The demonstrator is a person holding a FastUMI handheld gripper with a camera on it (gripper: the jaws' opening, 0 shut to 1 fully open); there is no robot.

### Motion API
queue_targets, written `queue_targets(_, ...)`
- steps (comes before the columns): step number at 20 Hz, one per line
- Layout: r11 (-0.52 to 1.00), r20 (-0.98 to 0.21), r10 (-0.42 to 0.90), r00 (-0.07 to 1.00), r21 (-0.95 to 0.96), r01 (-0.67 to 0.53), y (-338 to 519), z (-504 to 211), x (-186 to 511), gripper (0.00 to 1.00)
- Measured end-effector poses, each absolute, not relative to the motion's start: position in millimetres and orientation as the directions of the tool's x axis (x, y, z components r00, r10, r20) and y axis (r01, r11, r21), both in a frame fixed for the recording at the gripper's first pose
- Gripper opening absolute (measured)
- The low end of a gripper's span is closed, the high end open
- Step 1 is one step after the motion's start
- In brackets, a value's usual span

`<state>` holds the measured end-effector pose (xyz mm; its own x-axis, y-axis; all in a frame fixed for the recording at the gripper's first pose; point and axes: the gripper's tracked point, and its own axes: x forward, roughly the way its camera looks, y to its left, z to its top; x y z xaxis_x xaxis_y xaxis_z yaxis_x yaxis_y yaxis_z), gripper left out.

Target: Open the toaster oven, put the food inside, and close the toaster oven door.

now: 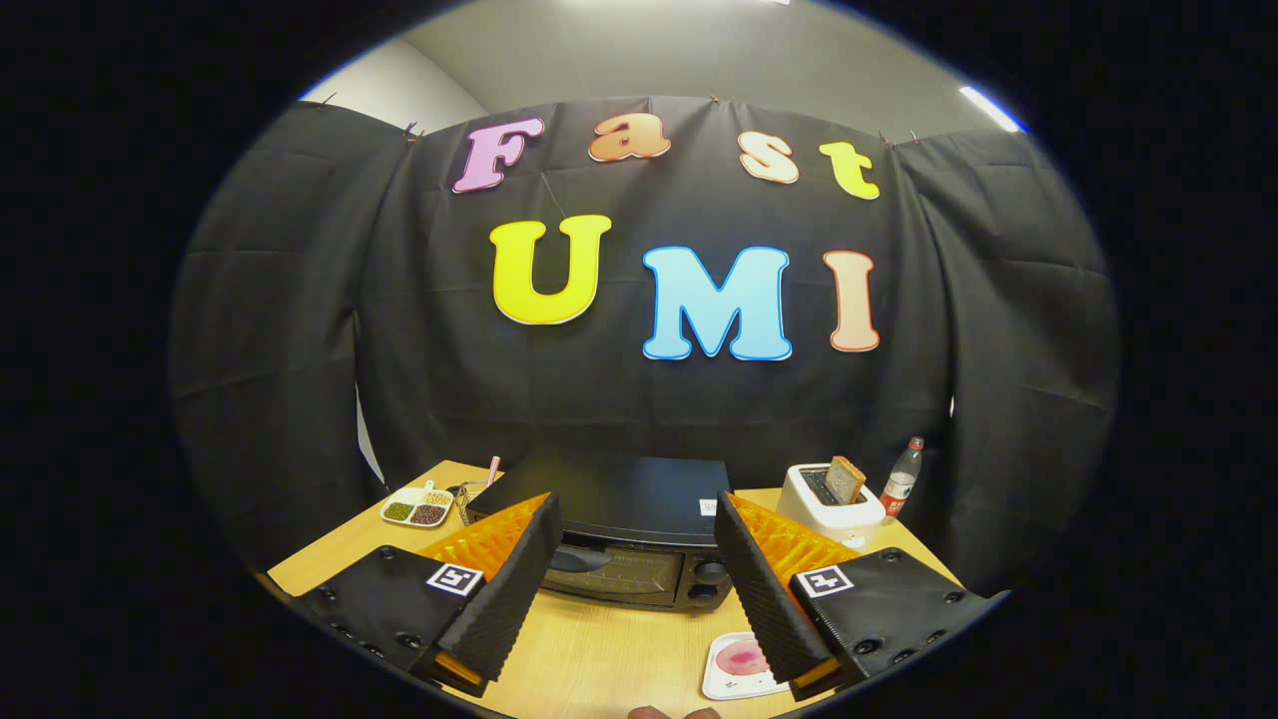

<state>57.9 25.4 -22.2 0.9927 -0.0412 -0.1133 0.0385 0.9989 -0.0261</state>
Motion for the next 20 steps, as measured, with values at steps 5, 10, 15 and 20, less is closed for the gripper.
queue_targets(5,0.997,-0.184,-0.073,0.98,-0.023,0.07,41,-55,104,0.98)
queue_targets(10,0.994,-0.243,-0.111,0.963,-0.02,0.11,49,-88,144,0.98)
queue_targets(15,0.994,-0.306,-0.112,0.945,-0.033,0.107,63,-120,171,0.98)
queue_targets(20,0.995,-0.354,-0.103,0.93,-0.03,0.099,74,-141,186,0.98)
